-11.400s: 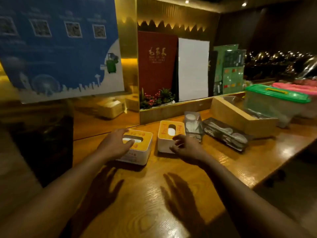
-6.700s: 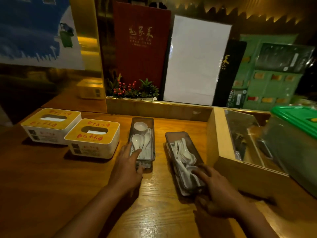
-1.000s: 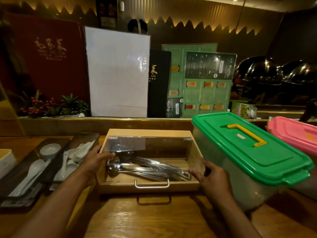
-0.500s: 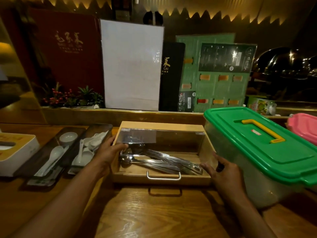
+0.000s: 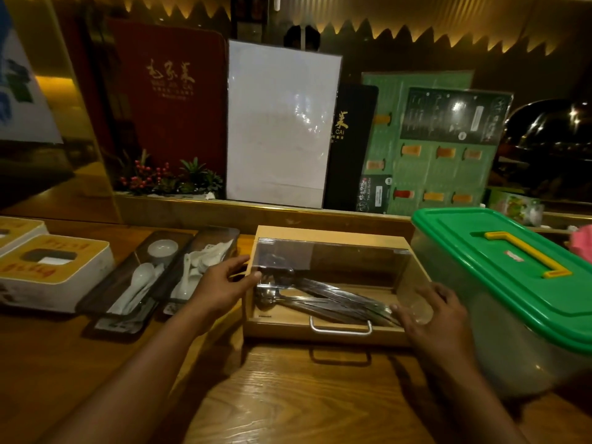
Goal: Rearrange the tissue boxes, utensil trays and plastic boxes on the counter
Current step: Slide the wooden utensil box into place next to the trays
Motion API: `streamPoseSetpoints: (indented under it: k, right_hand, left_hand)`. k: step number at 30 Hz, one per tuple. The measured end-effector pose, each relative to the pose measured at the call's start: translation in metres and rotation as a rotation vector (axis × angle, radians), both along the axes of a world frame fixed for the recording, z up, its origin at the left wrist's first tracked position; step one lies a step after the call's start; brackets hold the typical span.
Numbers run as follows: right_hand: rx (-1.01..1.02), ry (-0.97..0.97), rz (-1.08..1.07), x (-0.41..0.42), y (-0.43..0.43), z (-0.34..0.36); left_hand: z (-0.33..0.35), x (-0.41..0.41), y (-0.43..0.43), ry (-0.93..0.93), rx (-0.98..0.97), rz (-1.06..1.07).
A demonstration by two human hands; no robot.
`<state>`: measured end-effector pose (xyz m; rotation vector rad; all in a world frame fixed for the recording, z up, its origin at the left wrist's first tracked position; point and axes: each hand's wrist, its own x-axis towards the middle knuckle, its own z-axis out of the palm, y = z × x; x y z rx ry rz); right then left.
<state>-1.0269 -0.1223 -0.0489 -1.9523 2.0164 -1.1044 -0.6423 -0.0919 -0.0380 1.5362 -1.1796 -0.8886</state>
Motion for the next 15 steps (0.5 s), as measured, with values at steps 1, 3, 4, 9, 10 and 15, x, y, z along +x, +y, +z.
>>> streamPoseSetpoints:
  k: [1,3,4,9,10,15]
  right_hand:
    - [-0.006,-0.010,-0.008,0.000,0.000,0.000]
    - [-0.011,-0.016,-0.024,0.001,0.003,0.001]
    - [-0.009,-0.015,-0.026,0.002,0.004,0.001]
    - [0.007,-0.029,-0.036,0.005,0.006,0.001]
    - [0.008,-0.026,-0.039,0.007,0.007,0.001]
    - [-0.061,-0.016,-0.095,0.019,0.016,-0.004]
  left_hand:
    - [0.000,0.001,0.001,0.005,0.000,-0.011]
    - [0.000,0.001,0.000,0.022,-0.004,-0.016]
    - [0.000,0.001,-0.001,0.030,-0.005,-0.014]
    - [0.000,0.004,-0.003,0.028,0.009,-0.031]
    - [-0.001,0.004,-0.002,0.012,0.003,-0.042]
    - [-0.010,0.025,0.011,-0.472,-0.126,0.116]
